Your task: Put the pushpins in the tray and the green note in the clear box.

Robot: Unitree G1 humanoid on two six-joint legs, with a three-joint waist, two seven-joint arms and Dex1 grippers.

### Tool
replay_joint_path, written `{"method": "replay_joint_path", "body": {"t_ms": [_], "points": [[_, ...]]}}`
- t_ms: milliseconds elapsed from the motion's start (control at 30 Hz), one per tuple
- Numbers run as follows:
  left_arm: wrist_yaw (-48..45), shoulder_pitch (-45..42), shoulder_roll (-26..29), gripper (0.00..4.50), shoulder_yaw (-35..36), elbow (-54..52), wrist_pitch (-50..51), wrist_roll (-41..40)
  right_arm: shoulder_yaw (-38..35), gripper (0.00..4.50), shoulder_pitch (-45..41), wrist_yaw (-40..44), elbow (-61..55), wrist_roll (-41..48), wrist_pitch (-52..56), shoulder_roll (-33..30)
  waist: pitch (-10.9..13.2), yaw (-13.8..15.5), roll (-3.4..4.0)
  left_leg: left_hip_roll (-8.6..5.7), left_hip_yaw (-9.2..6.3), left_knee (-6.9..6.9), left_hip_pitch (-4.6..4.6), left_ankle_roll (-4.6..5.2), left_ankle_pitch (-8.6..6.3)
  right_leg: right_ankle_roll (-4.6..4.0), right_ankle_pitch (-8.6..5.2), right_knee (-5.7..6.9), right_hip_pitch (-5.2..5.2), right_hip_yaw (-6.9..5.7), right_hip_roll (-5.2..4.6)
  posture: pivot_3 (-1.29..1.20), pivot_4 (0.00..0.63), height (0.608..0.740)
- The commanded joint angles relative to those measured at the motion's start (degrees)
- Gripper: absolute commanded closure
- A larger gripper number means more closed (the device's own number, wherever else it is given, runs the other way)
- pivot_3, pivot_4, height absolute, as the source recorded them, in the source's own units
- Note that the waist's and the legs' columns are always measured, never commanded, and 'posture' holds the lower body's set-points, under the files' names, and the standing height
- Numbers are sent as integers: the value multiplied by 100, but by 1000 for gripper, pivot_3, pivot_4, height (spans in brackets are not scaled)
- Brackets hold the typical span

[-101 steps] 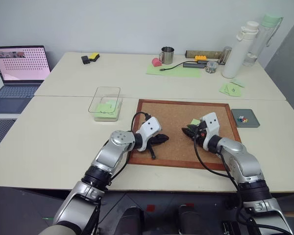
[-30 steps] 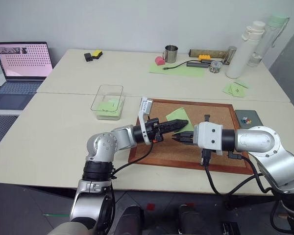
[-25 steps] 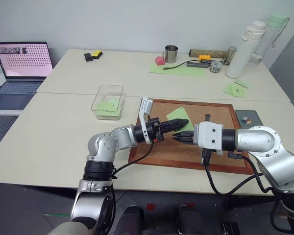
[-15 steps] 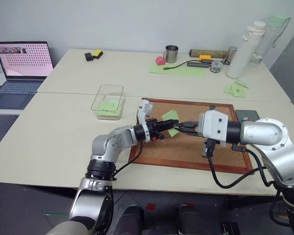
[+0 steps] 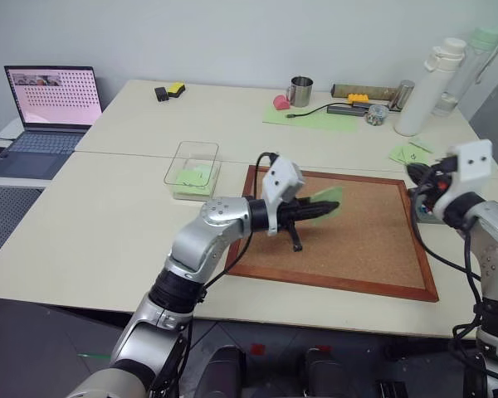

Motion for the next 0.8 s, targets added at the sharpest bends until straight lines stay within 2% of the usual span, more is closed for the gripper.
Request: {"method": "replay_joint_path", "body": {"t_ms": [33, 200, 233, 267, 400, 600, 700, 800], "points": [[149, -336, -118, 4484, -352, 262, -847, 783, -119, 4500, -369, 126, 1498, -210, -968, -296, 0, -54, 1, 2, 2, -1, 2, 1, 0, 2, 1, 3, -1, 1, 6, 0, 150, 740], [348, -293, -251, 4484, -386, 352, -968, 1064, 120, 4500, -960, 472, 3213, -340, -1780, -441, 1, -201, 9, 2, 12, 0, 8, 3, 0, 9, 2, 6, 1, 9, 14, 0, 150, 740], [360, -241, -242, 4500, -385, 295, -941, 1088, 141, 4057, -1070, 516, 3533, -362, -1910, -473, 1, -230, 9, 2, 12, 0, 8, 3, 0, 10, 2, 7, 1, 9, 14, 0, 150, 740], [367, -180, -220, 4500, -377, 229, -908, 1114, 151, 3948, -1186, 591, 3865, -359, -2022, -500, 1, -235, 9, 1, 10, 0, 8, 4, 1, 11, 3, 7, 1, 8, 14, 0, 150, 740], [409, 12, -107, 4500, -302, 7, -765, 1159, 180, 2965, -1478, 781, 4714, -393, -2389, -611, 1, -242, 10, 1, 7, -1, 7, 4, 0, 12, 3, 8, 2, 7, 14, 0, 150, 740], [498, 184, -14, 4500, -187, -247, -531, 1131, 281, 1353, -1654, 902, 5012, -424, -2698, -680, 1, -243, 10, 0, 7, 0, 6, 4, 0, 14, 4, 8, 2, 8, 12, 0, 150, 740], [530, 230, 10, 4500, -145, -311, -457, 1097, 297, 747, -1667, 957, 4960, -378, -2702, -689, 1, -243, 11, 0, 5, 1, 7, 3, 0, 14, 4, 10, 3, 7, 13, 0, 150, 740], [507, 209, 22, 4500, -133, -273, -477, 1108, 294, 747, -1643, 1008, 4910, -370, -2706, -719, 1, -242, 11, 1, 3, 1, 8, 3, 0, 14, 4, 13, 3, 5, 13, 0, 150, 740]]}}
